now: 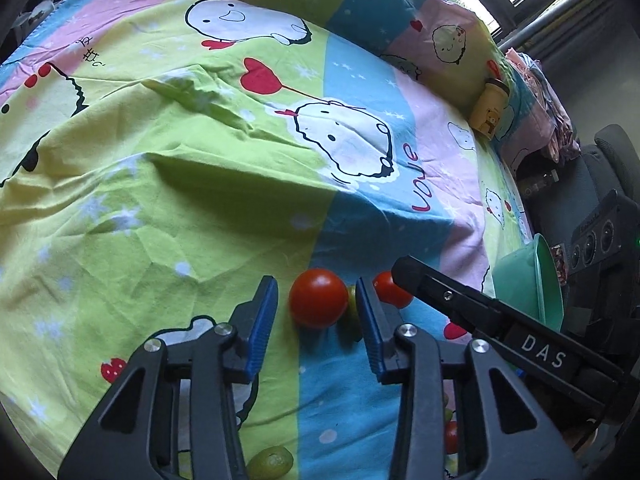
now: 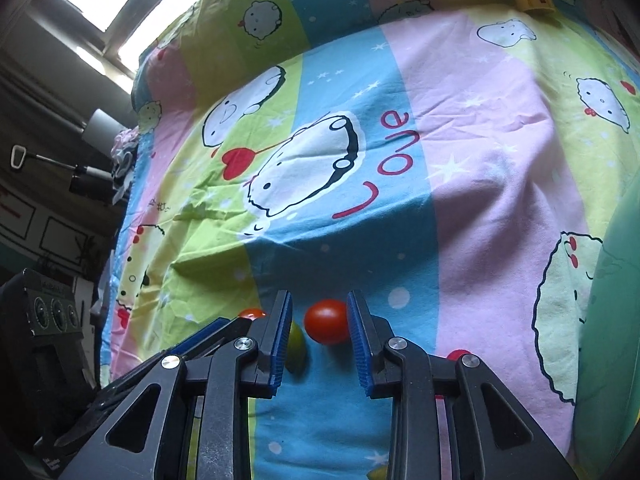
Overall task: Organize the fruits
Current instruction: 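Close the right tool's fingers around the red cherry tomato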
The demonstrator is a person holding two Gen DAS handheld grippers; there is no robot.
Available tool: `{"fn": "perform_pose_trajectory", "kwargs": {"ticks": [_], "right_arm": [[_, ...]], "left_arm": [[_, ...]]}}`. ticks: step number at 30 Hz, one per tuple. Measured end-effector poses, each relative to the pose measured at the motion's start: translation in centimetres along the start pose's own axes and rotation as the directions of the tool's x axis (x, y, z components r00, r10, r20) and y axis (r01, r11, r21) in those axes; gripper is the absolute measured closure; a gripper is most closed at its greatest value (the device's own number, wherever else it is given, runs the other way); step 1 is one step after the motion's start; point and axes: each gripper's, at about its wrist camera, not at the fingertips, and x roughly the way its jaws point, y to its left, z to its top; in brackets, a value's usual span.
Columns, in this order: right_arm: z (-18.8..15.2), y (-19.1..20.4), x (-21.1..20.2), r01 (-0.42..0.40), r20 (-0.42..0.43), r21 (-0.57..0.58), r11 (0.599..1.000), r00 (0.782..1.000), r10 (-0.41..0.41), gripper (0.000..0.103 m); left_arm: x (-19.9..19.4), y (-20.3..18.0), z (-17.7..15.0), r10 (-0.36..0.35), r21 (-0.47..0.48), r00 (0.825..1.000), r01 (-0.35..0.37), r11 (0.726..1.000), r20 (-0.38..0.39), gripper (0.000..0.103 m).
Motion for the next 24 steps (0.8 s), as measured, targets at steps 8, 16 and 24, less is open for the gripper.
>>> {"fn": "perform_pose_trajectory", "kwargs": {"ticks": [8, 16, 24], "right_arm": [[-0.17, 0.05, 0.50, 0.040, -0.013, -0.008, 0.999, 0.999, -0.040, 0.071], [-0.37, 0.24, 0.64, 0.045, -0.013, -0.010, 0.999, 0.999, -0.045, 0.071], [-0.65, 0.24, 0.88, 0.040, -0.024, -0.011, 0.999, 0.999, -0.040, 0.071]], "left_arm": [[0.52, 0.46, 0.21, -0.028, -0.038, 0.999, 0.027, 0.999, -0.029, 0.072], [0.41, 0.70, 0.15, -0.036, -0.051, 0.999, 0.034, 0.998, -0.027, 0.072], [0.09, 0.90, 0.00, -0.008, -0.057, 1.000, 0.007, 0.998, -0.017, 0.073]]}}
